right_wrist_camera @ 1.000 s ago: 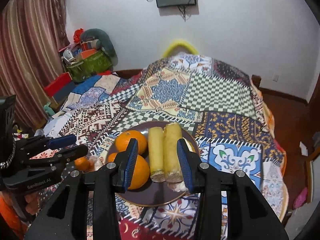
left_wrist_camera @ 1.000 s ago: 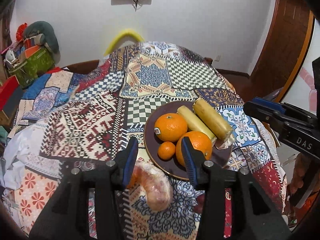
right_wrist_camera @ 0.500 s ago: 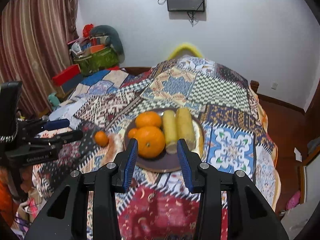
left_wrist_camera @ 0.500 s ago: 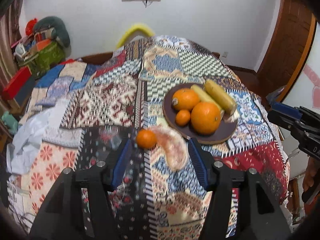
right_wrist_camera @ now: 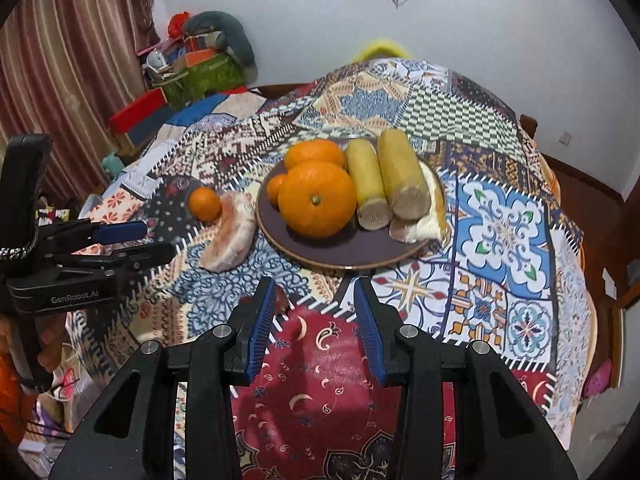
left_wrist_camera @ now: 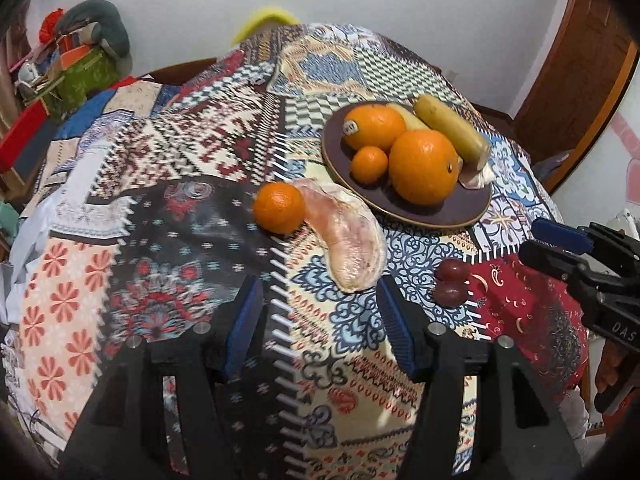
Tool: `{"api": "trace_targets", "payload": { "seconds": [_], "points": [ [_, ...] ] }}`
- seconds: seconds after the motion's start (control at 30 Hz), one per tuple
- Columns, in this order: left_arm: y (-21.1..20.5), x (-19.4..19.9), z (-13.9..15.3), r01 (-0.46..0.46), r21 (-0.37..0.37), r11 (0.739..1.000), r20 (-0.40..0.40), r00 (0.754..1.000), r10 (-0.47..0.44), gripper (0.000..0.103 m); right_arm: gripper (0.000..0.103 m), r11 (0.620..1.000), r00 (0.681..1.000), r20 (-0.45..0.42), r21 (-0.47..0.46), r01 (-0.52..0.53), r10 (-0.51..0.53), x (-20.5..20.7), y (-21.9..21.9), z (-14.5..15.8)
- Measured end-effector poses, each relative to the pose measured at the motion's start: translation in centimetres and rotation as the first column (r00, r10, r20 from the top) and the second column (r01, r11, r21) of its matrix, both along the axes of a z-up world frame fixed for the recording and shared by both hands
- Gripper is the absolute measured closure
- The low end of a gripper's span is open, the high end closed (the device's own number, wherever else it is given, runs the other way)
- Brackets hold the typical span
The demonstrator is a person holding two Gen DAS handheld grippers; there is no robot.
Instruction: Organize fruits
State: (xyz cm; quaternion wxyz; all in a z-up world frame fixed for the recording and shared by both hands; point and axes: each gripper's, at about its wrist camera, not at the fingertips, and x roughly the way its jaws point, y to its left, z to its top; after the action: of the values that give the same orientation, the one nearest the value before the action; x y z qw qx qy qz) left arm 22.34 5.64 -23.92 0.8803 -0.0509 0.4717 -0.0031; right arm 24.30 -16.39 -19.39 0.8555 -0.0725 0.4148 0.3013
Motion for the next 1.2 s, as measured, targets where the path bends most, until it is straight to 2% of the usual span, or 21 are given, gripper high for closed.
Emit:
{"api": "trace_targets", "payload": {
  "seconds": [0.3,0.47,0.67,0.8,0.93,1.2],
  "points": [
    [-1.3,3.2,-2.3,0.023,-0.008,1.000,-0.031,0.999,-0.023,0.044,0.066,0.999,0.996,-0.083,0.047,-0.013,0.017,0.6,0.6,-2.4],
    [-1.4,4.3,-3.0,0.040,-0.023,0.999,-0.037,0.998,-0.041,0.047,0.066,0.997,0.995,-0.092,0.065,-0.041,0.047,0.6,1.3,-2.6],
    [-1.2,4.7,-3.2,0.043,-0.048,0.998,-0.027,0.999,-0.044,0.047,0.077,0.995,0.991,-0.109,0.065,-0.070,0.077,1.1,2.3,-3.0],
    [-0.9,4.8,-3.3,0.040,-0.072,0.997,-0.016,0.999,-0.041,0.054,0.084,0.995,0.989,-0.120,0.055,-0.080,0.086,1.4,3.0,-3.7],
    [-1.0,4.8,-3.2,0.036,-0.076,0.996,-0.011,0.999,-0.037,0.057,0.085,0.996,0.992,-0.097,0.052,-0.074,0.079,1.4,3.0,-3.7],
    [-1.0,4.1,-3.0,0.042,-0.070,0.997,-0.006,0.999,-0.043,0.060,0.087,0.993,0.986,-0.134,0.074,-0.093,0.102,1.4,2.9,-3.8]
  ]
}}
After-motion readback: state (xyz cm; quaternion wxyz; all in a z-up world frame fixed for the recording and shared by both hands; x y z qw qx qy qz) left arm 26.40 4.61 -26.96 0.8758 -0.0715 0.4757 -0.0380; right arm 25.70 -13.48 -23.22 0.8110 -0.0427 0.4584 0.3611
